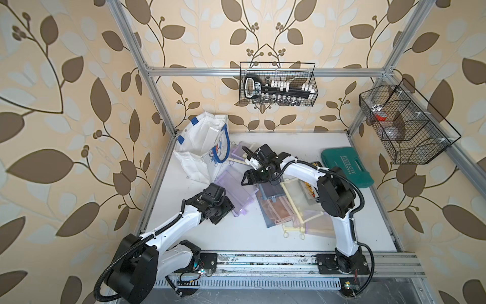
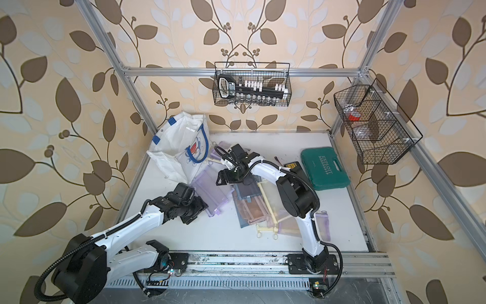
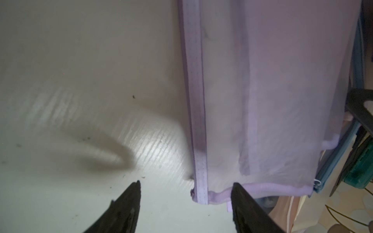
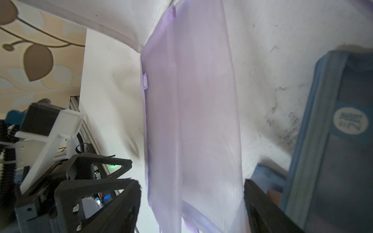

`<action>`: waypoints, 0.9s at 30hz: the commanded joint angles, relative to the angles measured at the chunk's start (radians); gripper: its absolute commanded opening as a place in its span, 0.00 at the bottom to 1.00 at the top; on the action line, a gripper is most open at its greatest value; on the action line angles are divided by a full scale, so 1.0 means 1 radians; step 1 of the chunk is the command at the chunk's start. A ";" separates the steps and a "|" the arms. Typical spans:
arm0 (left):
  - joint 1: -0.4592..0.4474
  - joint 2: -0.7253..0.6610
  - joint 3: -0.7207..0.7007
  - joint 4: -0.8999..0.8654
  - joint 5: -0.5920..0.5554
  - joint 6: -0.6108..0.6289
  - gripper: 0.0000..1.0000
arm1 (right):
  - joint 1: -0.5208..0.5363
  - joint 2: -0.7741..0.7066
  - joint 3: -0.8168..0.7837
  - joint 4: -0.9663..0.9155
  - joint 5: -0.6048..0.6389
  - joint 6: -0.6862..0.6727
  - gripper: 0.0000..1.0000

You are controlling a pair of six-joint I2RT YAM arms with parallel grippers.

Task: Put the pencil pouch into the canvas bag
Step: Pick up the pencil pouch.

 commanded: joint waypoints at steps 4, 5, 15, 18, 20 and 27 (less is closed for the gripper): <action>0.031 0.041 -0.003 0.085 -0.002 -0.008 0.68 | 0.041 0.068 0.057 0.022 0.006 -0.002 0.76; 0.033 0.045 -0.005 0.093 -0.004 -0.006 0.68 | 0.045 0.067 0.057 0.022 0.011 -0.004 0.76; 0.050 0.099 -0.027 0.156 -0.004 0.004 0.61 | 0.067 -0.048 0.050 -0.059 0.179 -0.052 0.81; 0.051 0.112 -0.031 0.162 0.003 0.010 0.59 | 0.067 -0.066 0.050 -0.059 0.195 -0.052 0.81; 0.051 0.123 -0.034 0.168 0.012 0.013 0.58 | 0.072 -0.053 0.062 -0.055 0.156 -0.045 0.80; 0.051 0.141 -0.048 0.197 0.037 0.010 0.53 | 0.108 0.031 0.070 -0.014 0.004 -0.004 0.71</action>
